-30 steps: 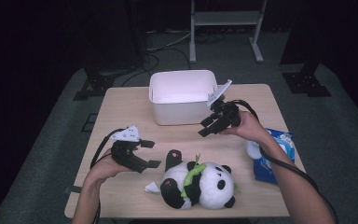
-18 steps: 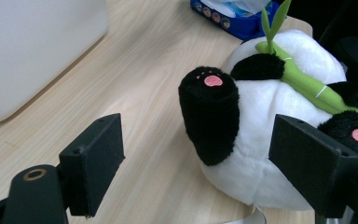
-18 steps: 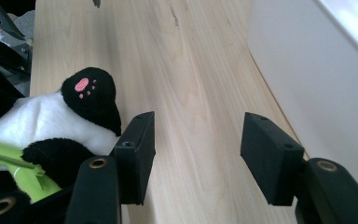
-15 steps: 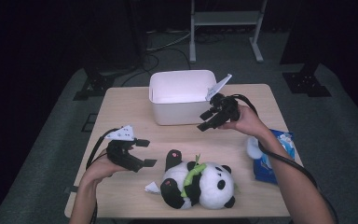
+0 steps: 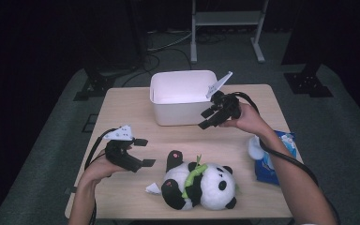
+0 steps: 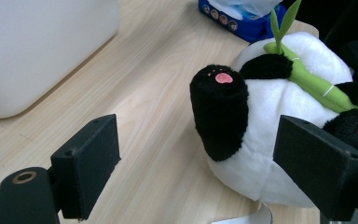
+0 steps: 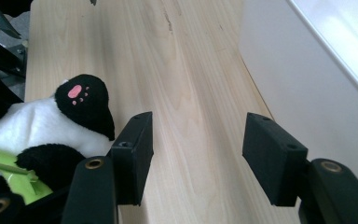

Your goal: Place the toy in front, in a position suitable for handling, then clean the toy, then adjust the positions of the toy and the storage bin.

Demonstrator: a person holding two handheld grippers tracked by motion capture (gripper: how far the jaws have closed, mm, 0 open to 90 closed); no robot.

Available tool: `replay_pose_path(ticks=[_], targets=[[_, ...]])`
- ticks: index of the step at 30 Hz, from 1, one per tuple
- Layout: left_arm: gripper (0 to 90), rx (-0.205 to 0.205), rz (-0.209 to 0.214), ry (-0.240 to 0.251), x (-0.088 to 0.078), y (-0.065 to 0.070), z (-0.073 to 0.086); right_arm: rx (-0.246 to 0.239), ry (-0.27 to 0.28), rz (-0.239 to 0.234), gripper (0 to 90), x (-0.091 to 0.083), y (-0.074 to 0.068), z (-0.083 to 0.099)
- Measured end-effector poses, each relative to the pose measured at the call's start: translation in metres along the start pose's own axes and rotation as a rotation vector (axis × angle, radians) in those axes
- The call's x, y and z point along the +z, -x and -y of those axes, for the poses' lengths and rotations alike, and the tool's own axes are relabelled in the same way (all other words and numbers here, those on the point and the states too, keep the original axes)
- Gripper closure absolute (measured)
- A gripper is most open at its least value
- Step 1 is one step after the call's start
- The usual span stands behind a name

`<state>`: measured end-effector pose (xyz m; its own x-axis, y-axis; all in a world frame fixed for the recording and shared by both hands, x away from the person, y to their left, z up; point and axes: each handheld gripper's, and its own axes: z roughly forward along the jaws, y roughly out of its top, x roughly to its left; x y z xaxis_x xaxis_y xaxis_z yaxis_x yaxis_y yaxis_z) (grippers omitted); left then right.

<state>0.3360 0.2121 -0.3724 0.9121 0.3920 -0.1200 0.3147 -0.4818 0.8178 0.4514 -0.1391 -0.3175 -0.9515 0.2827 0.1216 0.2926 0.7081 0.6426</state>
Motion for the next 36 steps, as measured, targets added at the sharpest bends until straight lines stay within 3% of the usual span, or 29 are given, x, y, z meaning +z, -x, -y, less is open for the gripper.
replay_pose_path(ticks=[12, 27, 36], targets=[[13.0, -0.006, -0.007, 0.002, -0.004, -0.001, 0.001, -0.014, -0.019, 0.015, 41.5, -0.003, 0.005, -0.010], [10.2, -0.015, -0.024, -0.014, -0.004, -0.003, 0.002, -0.006, -0.007, 0.053, 41.7, -0.010, 0.030, -0.019], [9.6, -0.026, -0.026, -0.029, -0.004, -0.006, 0.006, -0.033, -0.010, 0.072, 41.8, -0.004, 0.044, -0.028]])
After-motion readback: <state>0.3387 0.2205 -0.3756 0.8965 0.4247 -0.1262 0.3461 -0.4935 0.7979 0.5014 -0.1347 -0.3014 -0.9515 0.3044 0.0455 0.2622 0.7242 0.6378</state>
